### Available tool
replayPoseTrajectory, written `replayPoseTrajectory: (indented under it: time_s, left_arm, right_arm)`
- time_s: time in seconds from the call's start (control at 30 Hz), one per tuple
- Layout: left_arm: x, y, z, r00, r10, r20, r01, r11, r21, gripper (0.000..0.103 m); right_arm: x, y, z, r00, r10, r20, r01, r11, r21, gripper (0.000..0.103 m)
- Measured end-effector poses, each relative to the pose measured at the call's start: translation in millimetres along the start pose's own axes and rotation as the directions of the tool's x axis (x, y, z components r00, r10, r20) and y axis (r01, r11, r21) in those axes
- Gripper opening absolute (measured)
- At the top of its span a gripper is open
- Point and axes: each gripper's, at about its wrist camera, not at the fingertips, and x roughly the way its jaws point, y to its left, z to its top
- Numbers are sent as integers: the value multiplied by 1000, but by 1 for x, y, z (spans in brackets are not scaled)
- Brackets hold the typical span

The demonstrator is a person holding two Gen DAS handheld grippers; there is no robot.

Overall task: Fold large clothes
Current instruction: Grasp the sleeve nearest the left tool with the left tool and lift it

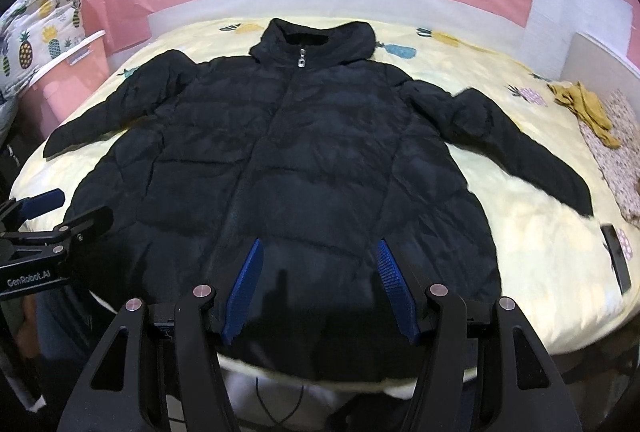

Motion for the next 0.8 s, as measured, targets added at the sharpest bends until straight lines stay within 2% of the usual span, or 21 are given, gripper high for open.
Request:
replayPoseTrajectory:
  time_s: [0.27, 0.47, 0.6, 0.8]
  left_arm:
    - [28, 42, 32, 997, 67, 27, -66, 997, -38, 101]
    - [56, 93, 54, 994, 100, 34, -95, 987, -127, 101]
    - [78, 134, 66, 991, 128, 35, -119, 971, -206, 101]
    - [109, 197, 76, 977, 211, 10, -197, 929, -314, 101]
  right_arm:
    - [35, 18, 36, 997, 71, 6, -70, 997, -41, 60]
    - [68, 29, 65, 993, 117, 1, -117, 990, -78, 60]
    - [88, 32, 83, 992, 127, 0, -126, 988, -94, 60]
    - [116, 32, 102, 991, 132, -16, -133, 985, -106, 60]
